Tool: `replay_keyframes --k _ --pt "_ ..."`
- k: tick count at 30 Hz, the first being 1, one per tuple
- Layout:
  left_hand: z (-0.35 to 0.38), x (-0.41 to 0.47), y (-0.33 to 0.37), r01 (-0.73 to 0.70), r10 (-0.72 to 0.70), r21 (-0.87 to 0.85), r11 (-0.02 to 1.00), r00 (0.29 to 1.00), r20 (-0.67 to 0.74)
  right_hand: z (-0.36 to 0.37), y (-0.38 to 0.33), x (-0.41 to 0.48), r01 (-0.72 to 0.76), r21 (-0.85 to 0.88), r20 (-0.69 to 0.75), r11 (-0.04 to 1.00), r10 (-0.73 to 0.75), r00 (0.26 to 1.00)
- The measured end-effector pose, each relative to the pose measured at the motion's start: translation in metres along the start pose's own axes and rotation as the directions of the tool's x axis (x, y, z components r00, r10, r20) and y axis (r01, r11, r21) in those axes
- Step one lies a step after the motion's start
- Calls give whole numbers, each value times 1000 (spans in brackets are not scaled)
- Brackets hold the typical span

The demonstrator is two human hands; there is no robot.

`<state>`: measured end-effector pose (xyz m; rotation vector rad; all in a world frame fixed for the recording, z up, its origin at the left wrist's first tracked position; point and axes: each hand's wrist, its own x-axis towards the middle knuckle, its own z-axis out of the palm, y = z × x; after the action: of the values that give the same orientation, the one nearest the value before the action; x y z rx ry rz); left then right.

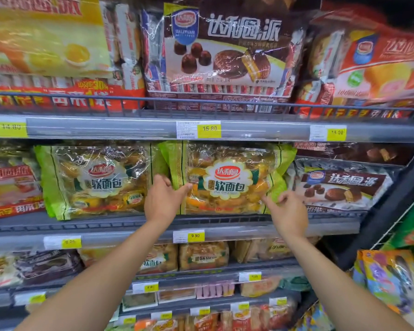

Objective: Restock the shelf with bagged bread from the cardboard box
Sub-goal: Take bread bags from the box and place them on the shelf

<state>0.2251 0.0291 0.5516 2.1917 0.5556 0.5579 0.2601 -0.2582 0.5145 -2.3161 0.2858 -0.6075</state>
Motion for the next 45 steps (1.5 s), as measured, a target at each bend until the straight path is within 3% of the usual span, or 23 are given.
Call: replay_keyframes --k 2,5,8,12,20,28,34,38,42,45 --pt "7 -7 1 26 -17 -148 989 998 65 4 3 -4 29 39 54 999 -31 998" --pt "14 -13 -2 148 -57 -433 889 975 217 5 7 -6 60 58 115 996 -66 991" --pt "17 -14 -10 109 28 -507 855 966 255 5 14 -8 95 148 180 984 -121 976" --pt "18 -15 -18 -68 211 -445 893 937 278 4 16 -11 119 236 242 965 -176 954" --pt "22 -4 -28 -246 389 -400 883 860 329 10 12 -2 105 227 291 968 -170 942" --pt "25 5 -29 -301 444 -390 870 822 355 16 13 7 100 200 288 975 -156 945" --pt "33 0 -37 -338 434 -294 894 816 381 23 15 2 84 82 355 993 -108 929" --pt "30 -14 -38 -364 411 -189 912 797 442 21 19 -2 127 -88 436 988 -76 897" --pt "20 -23 -39 -415 417 -106 904 797 436 11 24 -12 167 -181 340 969 -97 936" --pt "12 -29 -42 -455 458 -82 886 840 290 1 22 -22 200 -151 205 968 -168 964"
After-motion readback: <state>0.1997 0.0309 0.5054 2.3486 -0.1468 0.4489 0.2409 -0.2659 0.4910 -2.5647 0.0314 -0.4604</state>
